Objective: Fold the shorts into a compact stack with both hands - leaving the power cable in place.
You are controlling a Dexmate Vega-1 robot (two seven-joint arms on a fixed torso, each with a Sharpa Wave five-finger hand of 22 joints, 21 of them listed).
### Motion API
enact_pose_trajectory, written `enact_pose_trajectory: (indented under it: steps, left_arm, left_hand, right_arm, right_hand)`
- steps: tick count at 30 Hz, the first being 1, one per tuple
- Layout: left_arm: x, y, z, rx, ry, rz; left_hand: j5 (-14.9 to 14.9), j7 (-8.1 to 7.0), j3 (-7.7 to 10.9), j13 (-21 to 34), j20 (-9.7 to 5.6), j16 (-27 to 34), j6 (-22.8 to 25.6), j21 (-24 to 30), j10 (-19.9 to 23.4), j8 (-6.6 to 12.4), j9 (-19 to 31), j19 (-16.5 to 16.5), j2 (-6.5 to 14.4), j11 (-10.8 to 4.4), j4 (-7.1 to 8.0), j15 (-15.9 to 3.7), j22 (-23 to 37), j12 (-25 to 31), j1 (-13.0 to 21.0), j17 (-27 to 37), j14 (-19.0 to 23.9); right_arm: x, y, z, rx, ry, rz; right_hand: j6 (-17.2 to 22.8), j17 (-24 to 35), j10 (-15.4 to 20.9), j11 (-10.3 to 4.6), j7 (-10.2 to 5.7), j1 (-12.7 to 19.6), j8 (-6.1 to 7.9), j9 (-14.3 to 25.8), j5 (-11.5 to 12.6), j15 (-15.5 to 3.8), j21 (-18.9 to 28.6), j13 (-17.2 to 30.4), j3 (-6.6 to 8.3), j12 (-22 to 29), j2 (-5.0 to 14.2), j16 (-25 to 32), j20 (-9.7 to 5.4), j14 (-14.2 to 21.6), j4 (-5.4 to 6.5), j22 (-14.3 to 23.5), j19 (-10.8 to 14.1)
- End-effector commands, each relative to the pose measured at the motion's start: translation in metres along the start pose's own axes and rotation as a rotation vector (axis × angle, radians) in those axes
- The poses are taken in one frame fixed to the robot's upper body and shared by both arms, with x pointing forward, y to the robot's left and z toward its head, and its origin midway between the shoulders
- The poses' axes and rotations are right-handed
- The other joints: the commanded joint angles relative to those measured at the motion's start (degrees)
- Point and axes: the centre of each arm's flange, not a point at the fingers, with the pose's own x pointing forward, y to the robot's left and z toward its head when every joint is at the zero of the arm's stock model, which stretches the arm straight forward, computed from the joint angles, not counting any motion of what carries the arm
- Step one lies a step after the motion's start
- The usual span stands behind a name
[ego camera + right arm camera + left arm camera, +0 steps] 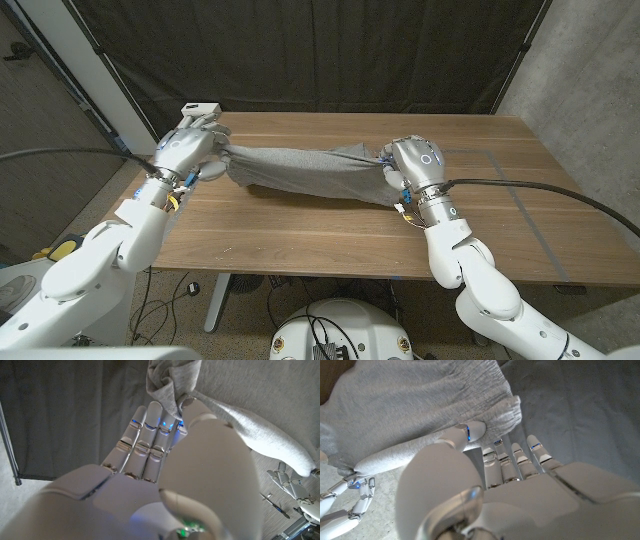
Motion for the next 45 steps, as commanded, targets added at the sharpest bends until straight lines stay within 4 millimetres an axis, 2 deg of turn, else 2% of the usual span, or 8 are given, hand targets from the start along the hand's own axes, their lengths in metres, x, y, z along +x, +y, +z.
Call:
enact_pose_trajectory:
  steps: [1, 20, 28, 30, 37, 44, 45]
  left_arm:
    - [0.015, -0.003, -0.007, -0.032, 0.047, -0.019]
    - [0.045, -0.007, -0.021, -0.026, 0.078, -0.052]
    - [0.057, -0.009, -0.022, 0.014, 0.079, -0.060]
    - [0.060, -0.009, -0.023, 0.021, 0.083, -0.063]
    - [0.074, -0.012, -0.025, 0.044, 0.084, -0.074]
    - [0.089, -0.016, -0.024, 0.065, 0.080, -0.086]
    - [0.091, -0.017, -0.025, 0.068, 0.080, -0.087]
  left_hand:
    - [0.8, 4.33, 0.69, 0.0, 0.56, -0.1, 4.1, 0.3, -0.4, 22.15, -0.2, 0.0, -0.1, -0.10, -0.01, -3.16, 0.0, -0.3, -0.7, 0.1, -0.3]
    - [2.3, 4.38, 1.56, -0.2, 1.11, -0.2, 3.9, 0.4, -1.1, 22.24, -0.6, -0.7, -0.2, 0.06, -0.07, -2.88, 0.0, -0.5, -1.6, 0.2, -1.0]
    - [2.7, 4.21, 1.86, -0.3, 1.11, -0.1, 3.5, 0.5, -1.2, 22.02, -1.0, -0.7, -0.1, -0.17, -0.04, -2.92, 0.0, -0.5, -2.0, 0.2, -1.0]
    - [2.7, 3.70, 1.93, -0.3, 1.12, -0.1, 3.4, 0.6, -1.2, 21.85, -1.3, -0.7, 0.0, -0.10, -0.03, -2.97, 0.0, -0.5, -2.1, 0.2, -1.0]
    - [2.9, 3.96, 2.07, -0.3, 1.25, -0.1, 3.4, 0.7, -1.3, 21.68, -1.8, -0.7, 0.0, -0.09, -0.03, -3.00, 0.0, -0.5, -2.3, 0.2, -1.0]
    - [2.9, 3.74, 2.23, -0.3, 1.40, -0.1, 3.1, 0.8, -1.8, 21.59, -2.1, -0.7, 0.0, -0.20, -0.02, -3.04, 0.0, -0.6, -2.5, 0.2, -1.0]
    - [2.9, 3.59, 2.25, -0.3, 1.45, -0.1, 3.1, 0.8, -1.8, 21.51, -2.3, -0.7, 0.1, -0.20, -0.02, -3.00, 0.0, -0.6, -2.6, 0.2, -1.1]
  right_arm:
    - [0.028, 0.005, -0.006, -0.008, -0.045, -0.025]
    - [0.075, 0.018, -0.023, -0.013, -0.095, -0.047]
    - [0.086, 0.020, -0.031, -0.013, -0.104, -0.051]
    - [0.089, 0.022, -0.033, -0.013, -0.105, -0.053]
    - [0.104, 0.030, -0.037, -0.007, -0.122, -0.035]
    - [0.118, 0.039, -0.042, -0.001, -0.133, -0.018]
    - [0.120, 0.040, -0.043, 0.000, -0.134, -0.013]
  right_hand:
    - [-0.2, 0.7, 0.6, 0.10, 0.03, -0.7, 0.68, 0.4, 0.7, -4.23, 0.6, 0.2, 1.06, -0.3, 0.04, -0.6, 0.06, 0.0, -0.12, 0.0, -0.2]
    - [-0.5, 2.7, 0.7, 0.07, -0.15, -1.9, 0.93, 1.3, 1.4, -4.28, 1.9, 0.4, 3.83, -0.9, -0.57, -1.5, -0.01, 0.4, -0.21, -0.2, -0.8]
    - [-0.5, 3.5, 0.7, 0.00, -0.15, -2.4, 1.04, 1.6, 1.7, -4.38, 2.4, 0.7, 4.92, -1.0, -0.89, -1.8, -0.06, 0.6, -0.25, -0.3, -1.0]
    - [-0.6, 3.6, 0.6, 0.00, -0.14, -2.5, 1.05, 1.6, 1.7, -4.27, 2.5, 0.7, 5.12, -1.1, -0.96, -1.8, -0.05, 0.8, -0.25, -0.3, -1.0]
    - [-0.7, 4.3, 0.8, -0.28, -0.26, -3.0, 1.12, 1.9, 1.8, -4.32, 3.0, 0.8, 6.18, -1.2, -1.23, -2.1, -0.08, 0.8, -0.26, -0.4, -1.2]
    - [-0.8, 4.8, 0.9, -0.15, -0.26, -3.5, 1.19, 2.2, 1.9, -4.50, 3.5, 0.6, 7.21, -1.6, -1.43, -2.5, -0.11, 1.0, -0.27, -0.6, -1.4]
    - [-0.8, 4.9, 0.7, 0.23, -0.27, -3.5, 1.19, 2.2, 1.9, -4.37, 3.6, 0.6, 7.43, -1.6, -1.46, -2.6, -0.12, 0.9, -0.29, -0.6, -1.4]
